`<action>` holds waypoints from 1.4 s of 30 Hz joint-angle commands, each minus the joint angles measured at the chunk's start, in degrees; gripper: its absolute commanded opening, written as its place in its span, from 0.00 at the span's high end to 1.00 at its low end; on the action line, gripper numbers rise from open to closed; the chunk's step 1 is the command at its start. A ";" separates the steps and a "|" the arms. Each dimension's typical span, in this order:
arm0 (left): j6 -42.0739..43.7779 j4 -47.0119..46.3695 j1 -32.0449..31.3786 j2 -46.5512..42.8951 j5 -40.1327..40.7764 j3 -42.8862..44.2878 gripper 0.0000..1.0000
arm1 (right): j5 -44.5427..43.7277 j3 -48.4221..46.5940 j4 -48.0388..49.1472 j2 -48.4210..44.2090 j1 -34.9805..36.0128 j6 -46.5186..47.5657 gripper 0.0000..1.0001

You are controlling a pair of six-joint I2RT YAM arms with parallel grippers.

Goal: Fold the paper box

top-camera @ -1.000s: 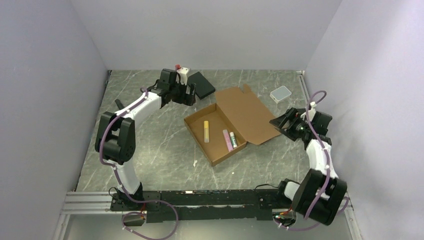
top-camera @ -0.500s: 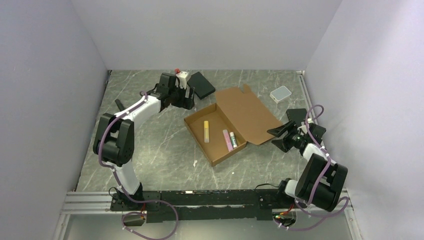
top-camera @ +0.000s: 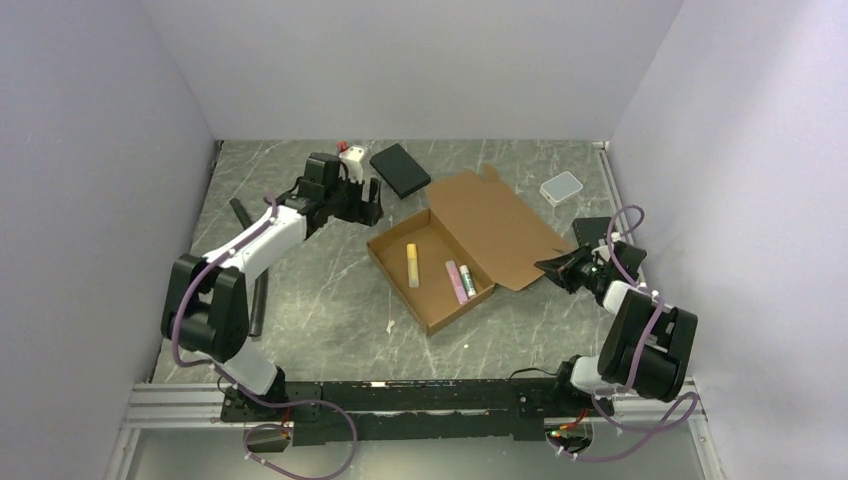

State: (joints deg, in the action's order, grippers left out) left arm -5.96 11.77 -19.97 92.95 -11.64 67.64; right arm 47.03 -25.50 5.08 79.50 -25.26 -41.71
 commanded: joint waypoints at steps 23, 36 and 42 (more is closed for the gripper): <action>-11.11 -4.19 -0.16 -26.41 2.04 -18.26 0.12 | -8.55 -12.18 3.89 -11.57 6.43 25.34 1.00; -11.80 -18.53 -0.16 -29.24 -1.33 -24.81 0.11 | -1.56 -17.97 3.15 -10.80 8.06 40.15 1.00; -10.62 -28.09 -0.08 -29.41 0.08 -28.65 0.10 | -0.37 -19.99 2.73 -10.12 11.28 44.41 1.00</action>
State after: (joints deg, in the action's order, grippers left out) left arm -17.26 -5.82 -19.97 65.01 -11.75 40.64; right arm 43.81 -41.98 6.55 69.21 -15.92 -2.74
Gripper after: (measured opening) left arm 0.898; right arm 0.019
